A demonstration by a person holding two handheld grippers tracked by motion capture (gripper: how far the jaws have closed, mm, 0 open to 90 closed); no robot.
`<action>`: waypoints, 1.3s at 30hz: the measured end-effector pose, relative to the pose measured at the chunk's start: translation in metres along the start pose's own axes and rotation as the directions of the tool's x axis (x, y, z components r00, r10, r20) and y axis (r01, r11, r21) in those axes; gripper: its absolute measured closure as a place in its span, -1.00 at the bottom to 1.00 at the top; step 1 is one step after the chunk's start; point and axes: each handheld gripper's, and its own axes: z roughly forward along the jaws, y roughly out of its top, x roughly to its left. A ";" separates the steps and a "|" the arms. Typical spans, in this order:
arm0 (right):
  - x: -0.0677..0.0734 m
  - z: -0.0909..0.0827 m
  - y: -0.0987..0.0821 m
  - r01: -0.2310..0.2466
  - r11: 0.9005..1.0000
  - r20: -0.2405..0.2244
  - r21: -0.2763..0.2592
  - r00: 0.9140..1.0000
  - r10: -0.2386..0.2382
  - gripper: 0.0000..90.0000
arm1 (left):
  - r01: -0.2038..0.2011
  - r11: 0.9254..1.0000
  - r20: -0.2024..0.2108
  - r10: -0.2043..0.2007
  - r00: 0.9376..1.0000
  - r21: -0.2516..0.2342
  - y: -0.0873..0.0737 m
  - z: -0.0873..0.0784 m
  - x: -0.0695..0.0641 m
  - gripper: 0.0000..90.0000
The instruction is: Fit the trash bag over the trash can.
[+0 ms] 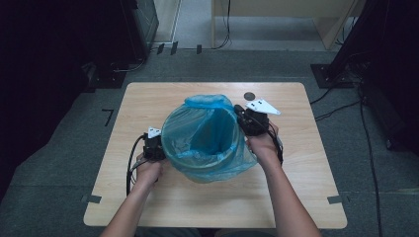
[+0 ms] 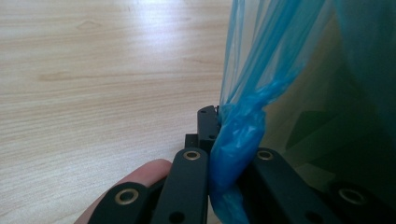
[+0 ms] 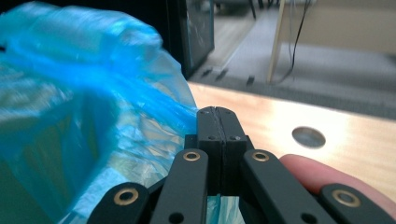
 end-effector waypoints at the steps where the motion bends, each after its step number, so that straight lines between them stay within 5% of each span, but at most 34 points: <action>1: 0.000 0.000 0.000 0.000 1.000 0.000 0.000 1.000 0.000 1.00 | -0.001 1.000 -0.004 0.001 1.000 0.006 0.000 0.001 0.000 0.97; 5: -0.005 0.013 -0.005 -0.040 0.991 -0.026 0.129 0.999 0.044 1.00 | -0.003 0.999 0.002 0.003 1.000 0.041 -0.003 0.004 -0.002 0.98; 10: -0.016 0.026 -0.041 -0.069 0.974 0.027 0.218 0.998 0.065 1.00 | 0.012 0.999 -0.040 -0.010 0.999 0.050 -0.012 0.001 0.007 0.95; 13: -0.025 0.023 -0.072 -0.091 0.969 0.079 0.229 0.994 0.075 1.00 | 0.063 0.998 -0.078 -0.061 0.995 0.025 -0.021 -0.005 0.025 0.94; 18: -0.023 0.020 -0.100 -0.049 0.963 0.083 0.265 0.996 0.028 1.00 | 0.064 0.997 -0.111 -0.060 0.992 0.034 -0.038 -0.010 0.040 0.87; 20: -0.019 0.015 -0.106 -0.029 0.965 0.078 0.261 0.997 0.009 0.94 | 0.071 0.997 -0.063 -0.071 0.995 0.002 -0.043 -0.014 0.043 0.74; 21: -0.018 0.011 -0.107 -0.012 0.971 0.074 0.240 0.997 -0.006 0.81 | 0.071 0.997 -0.037 -0.073 0.997 -0.030 -0.045 -0.018 0.044 0.58; 22: -0.018 0.000 -0.104 -0.001 0.983 0.016 0.185 1.000 -0.002 0.48 | 0.072 0.996 -0.016 -0.073 0.997 -0.057 -0.046 -0.023 0.044 0.29; 24: -0.019 -0.006 -0.101 -0.001 0.990 -0.001 0.142 1.000 0.001 0.40 | 0.075 0.990 0.019 -0.073 0.997 -0.118 -0.047 -0.035 0.047 0.23; 26: -0.022 -0.020 -0.094 -0.016 0.997 -0.019 0.069 1.000 0.017 0.31 | 0.090 0.977 0.045 -0.083 0.996 -0.195 -0.048 -0.048 0.050 0.14; 29: -0.023 -0.044 -0.080 -0.025 0.996 -0.027 -0.083 0.999 0.023 0.25 | 0.113 0.943 0.089 -0.090 0.992 -0.313 -0.051 -0.065 0.052 0.07; 35: -0.013 -0.057 -0.070 -0.017 0.977 -0.022 -0.212 1.000 0.013 0.28 | 0.069 0.838 0.100 -0.018 0.995 -0.541 -0.051 -0.089 0.036 0.03; 37: -0.008 -0.059 -0.068 -0.022 0.971 -0.029 -0.238 0.999 0.015 0.32 | 0.052 0.810 0.106 0.013 0.994 -0.584 -0.050 -0.096 0.029 0.00; 39: -0.002 -0.059 -0.067 -0.021 0.970 -0.030 -0.242 0.999 0.014 0.35 | 0.030 0.790 0.109 0.047 0.993 -0.612 -0.050 -0.101 0.024 -0.03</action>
